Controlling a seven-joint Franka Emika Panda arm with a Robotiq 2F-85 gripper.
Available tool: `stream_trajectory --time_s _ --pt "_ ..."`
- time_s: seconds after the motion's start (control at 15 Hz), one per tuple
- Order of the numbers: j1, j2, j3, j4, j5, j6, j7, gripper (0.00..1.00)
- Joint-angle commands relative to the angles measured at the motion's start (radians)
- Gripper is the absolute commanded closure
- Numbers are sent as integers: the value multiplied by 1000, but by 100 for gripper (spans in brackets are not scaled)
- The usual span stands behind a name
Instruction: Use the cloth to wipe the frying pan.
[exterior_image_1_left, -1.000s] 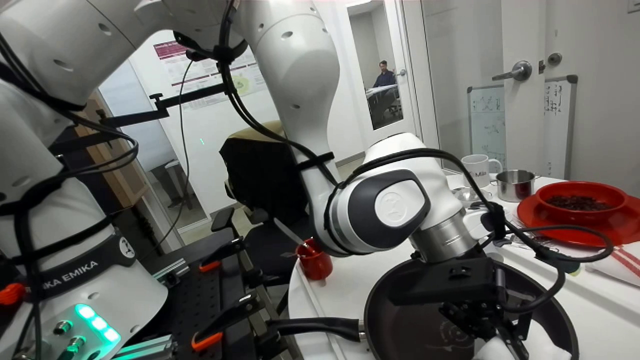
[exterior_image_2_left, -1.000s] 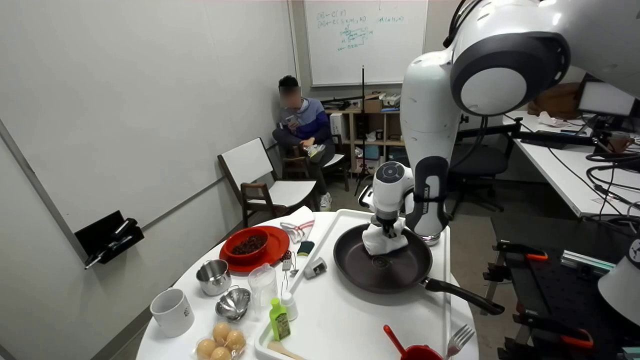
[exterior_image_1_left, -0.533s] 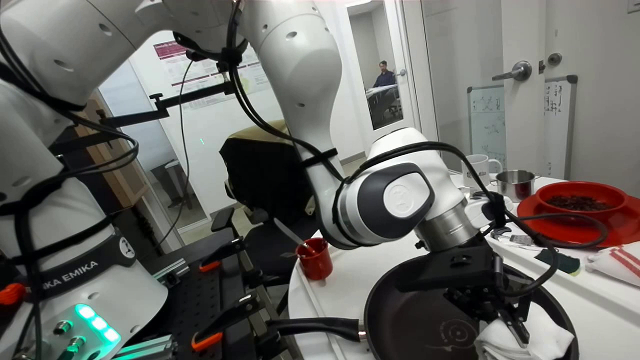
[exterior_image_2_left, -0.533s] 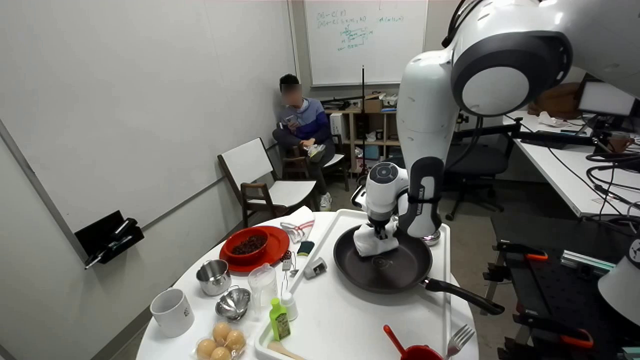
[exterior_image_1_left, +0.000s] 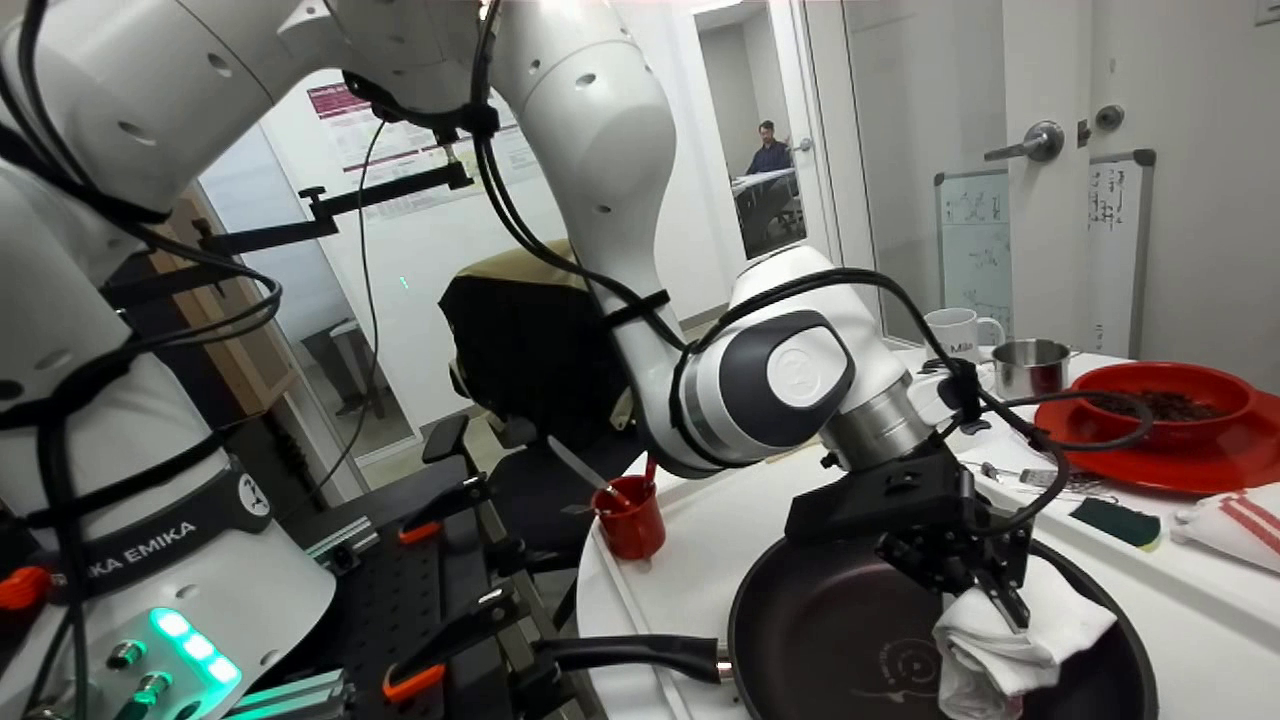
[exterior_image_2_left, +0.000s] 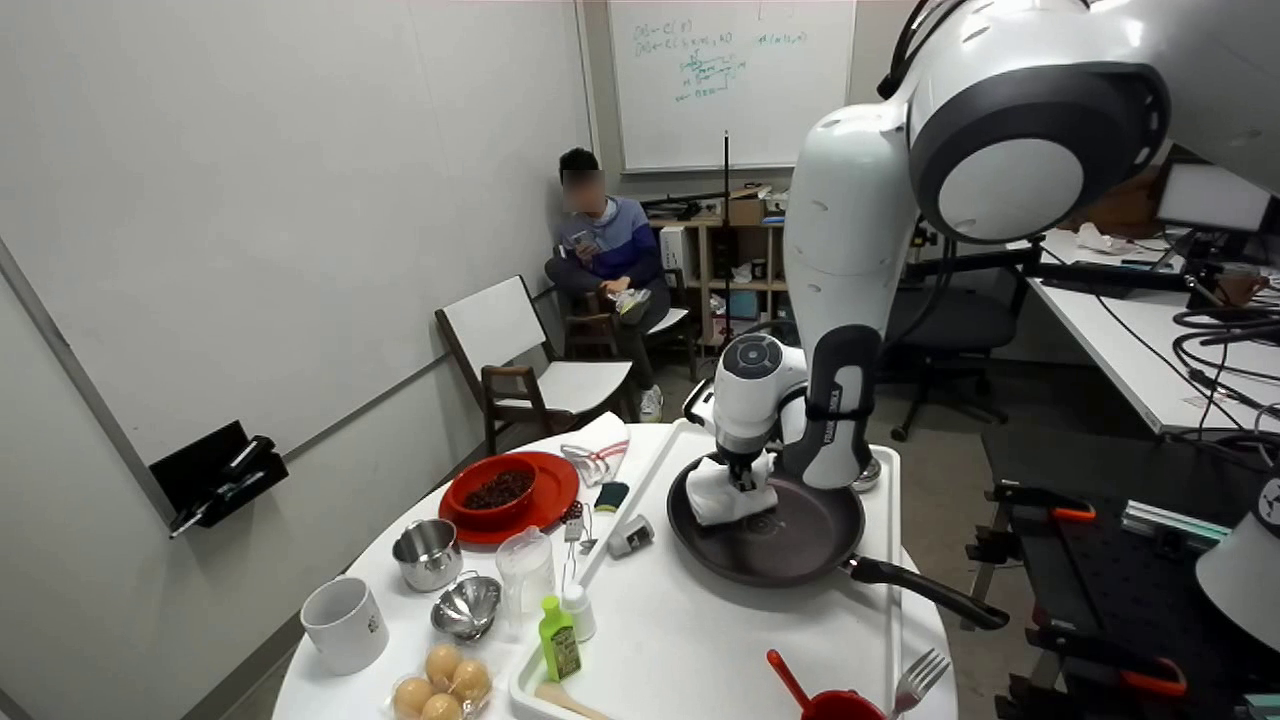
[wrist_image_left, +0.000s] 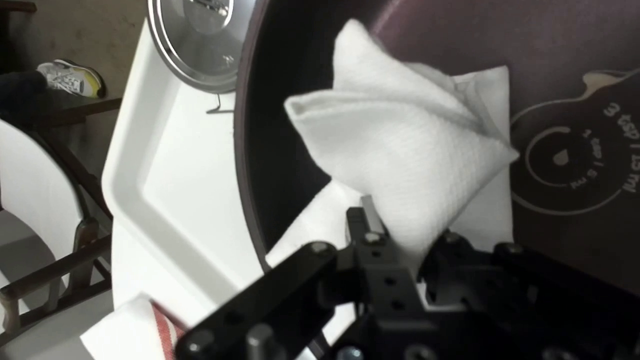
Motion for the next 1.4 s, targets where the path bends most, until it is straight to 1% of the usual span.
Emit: stream_trajectory --time_s 0.0,0.53,0.87,1.07,1.33 --pt "48 35 -17 21 32 2 17 92" --pt "100 33 -5 -11 22 17 10 92" --pt "127 15 1 -62 5 46 -13 92" --pt "145 5 -3 -113 -8 95 -47 92" --pt "163 -11 -2 -194 -18 179 -127 92"
